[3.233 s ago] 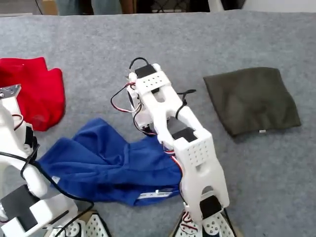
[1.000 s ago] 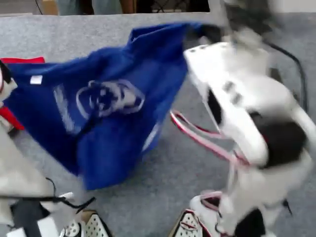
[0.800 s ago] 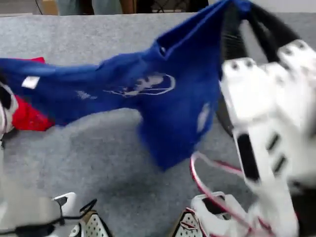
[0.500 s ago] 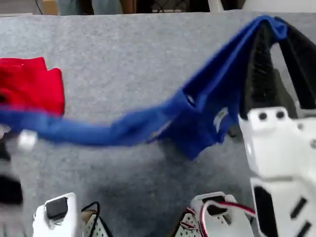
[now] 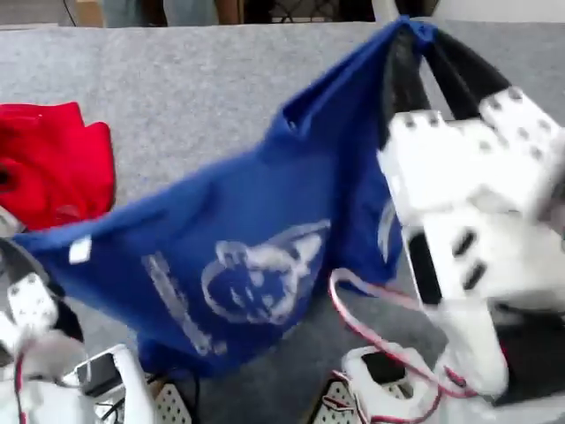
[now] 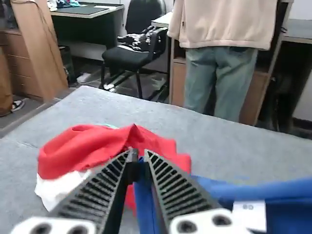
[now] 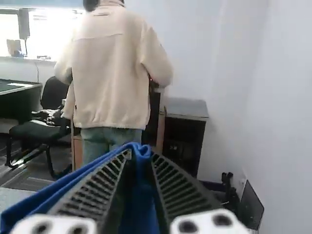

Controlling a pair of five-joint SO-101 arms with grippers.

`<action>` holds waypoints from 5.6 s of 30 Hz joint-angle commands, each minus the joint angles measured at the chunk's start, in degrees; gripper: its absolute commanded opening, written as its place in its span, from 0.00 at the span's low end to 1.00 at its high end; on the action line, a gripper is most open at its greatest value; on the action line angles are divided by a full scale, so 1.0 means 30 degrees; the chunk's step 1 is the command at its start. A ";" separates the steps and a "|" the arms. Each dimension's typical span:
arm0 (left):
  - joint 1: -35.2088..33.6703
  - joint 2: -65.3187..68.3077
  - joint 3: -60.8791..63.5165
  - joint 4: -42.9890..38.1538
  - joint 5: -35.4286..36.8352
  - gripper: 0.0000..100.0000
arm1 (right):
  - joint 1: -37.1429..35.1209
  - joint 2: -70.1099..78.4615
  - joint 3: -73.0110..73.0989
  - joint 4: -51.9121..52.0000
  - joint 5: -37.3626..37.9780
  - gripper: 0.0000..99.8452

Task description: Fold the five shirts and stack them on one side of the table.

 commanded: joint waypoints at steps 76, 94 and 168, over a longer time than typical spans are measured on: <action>0.3326 2.1773 0.2007 -1.4564 -0.0234 0.03 | 0.0293 1.0623 1.1092 -1.1370 -0.0234 0.01; 0.5172 1.5121 1.1209 -0.8791 -0.4220 0.03 | 0.3018 0.4762 1.6747 -0.1758 1.2161 0.01; 0.0366 1.1692 0.5055 -0.5363 -0.4894 0.06 | 0.4747 -0.9099 2.4777 0.2374 1.9868 0.01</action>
